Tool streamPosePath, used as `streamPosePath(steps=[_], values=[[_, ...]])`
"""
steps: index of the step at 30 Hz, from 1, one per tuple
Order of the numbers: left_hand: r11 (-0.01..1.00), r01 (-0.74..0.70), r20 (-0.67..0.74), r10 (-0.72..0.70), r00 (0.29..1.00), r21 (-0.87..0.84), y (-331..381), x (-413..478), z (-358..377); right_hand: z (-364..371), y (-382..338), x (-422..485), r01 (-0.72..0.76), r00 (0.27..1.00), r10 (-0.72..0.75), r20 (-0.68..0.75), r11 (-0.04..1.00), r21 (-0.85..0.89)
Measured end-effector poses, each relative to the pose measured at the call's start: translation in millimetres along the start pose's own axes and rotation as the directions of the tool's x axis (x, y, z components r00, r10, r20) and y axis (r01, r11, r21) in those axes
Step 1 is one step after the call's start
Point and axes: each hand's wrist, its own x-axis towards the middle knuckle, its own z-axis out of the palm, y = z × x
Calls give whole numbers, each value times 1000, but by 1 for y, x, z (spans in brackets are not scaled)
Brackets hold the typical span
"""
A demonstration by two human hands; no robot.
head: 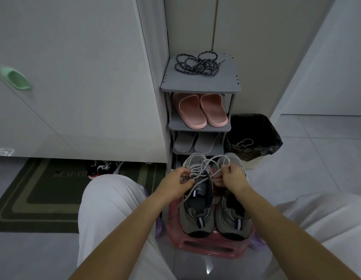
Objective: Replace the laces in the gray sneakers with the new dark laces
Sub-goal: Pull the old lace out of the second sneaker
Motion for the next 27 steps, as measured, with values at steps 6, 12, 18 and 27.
streamPosePath(steps=[6,12,18,27], values=[[1000,2,-16,-2,1000,-21,-3,1,1,-1,3,2,152,987,-107,123,878,-453],[999,8,-25,-9,1000,-43,-4,1,3,2,5,6,-57,998,58,-26,998,39],[998,20,-36,-22,999,-59,-8,3,4,-3,2,0,161,983,-98,153,862,-480],[997,17,-44,-20,999,-74,-9,3,5,1,11,11,-1,999,4,35,995,-104]])
